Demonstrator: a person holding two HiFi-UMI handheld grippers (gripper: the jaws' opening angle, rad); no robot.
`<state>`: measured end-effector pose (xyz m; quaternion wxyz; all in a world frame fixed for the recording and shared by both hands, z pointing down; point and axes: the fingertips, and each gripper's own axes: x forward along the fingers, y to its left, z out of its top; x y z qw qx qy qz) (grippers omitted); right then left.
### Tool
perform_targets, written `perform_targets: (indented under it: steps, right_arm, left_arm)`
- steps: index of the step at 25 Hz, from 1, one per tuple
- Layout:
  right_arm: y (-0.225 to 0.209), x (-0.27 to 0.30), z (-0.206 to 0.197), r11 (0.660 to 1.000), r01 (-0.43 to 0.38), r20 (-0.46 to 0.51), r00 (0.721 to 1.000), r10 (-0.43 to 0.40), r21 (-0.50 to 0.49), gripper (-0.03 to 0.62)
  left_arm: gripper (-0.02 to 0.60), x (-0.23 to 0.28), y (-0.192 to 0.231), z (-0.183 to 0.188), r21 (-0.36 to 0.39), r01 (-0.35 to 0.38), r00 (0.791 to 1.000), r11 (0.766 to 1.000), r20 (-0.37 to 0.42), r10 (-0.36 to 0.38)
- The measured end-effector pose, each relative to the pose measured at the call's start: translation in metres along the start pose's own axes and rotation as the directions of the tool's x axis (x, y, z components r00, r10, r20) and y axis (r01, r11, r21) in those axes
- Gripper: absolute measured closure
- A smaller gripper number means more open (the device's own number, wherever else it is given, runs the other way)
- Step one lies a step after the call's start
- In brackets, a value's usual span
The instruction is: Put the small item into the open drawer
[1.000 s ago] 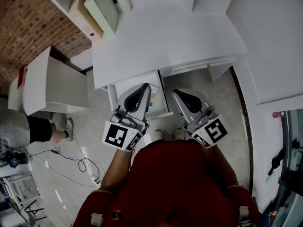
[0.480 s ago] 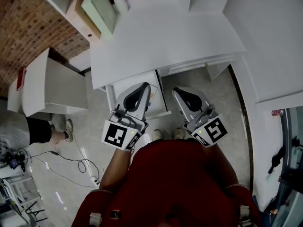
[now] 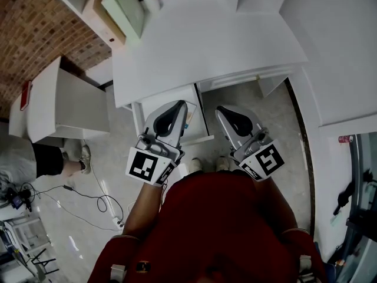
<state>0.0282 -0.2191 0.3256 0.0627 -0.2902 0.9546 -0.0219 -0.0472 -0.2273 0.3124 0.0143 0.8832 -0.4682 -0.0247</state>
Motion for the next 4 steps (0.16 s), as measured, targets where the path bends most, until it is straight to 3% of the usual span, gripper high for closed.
perform_targets:
  steps: [4]
  right_arm:
    - [0.0012, -0.0011, -0.0016, 1.0, 0.0, -0.001, 1.0, 0.0, -0.001, 0.583]
  left_arm:
    - [0.578, -0.0016, 0.0012, -0.0001, 0.002, -0.004, 1.0, 1.0, 0.001, 0.004]
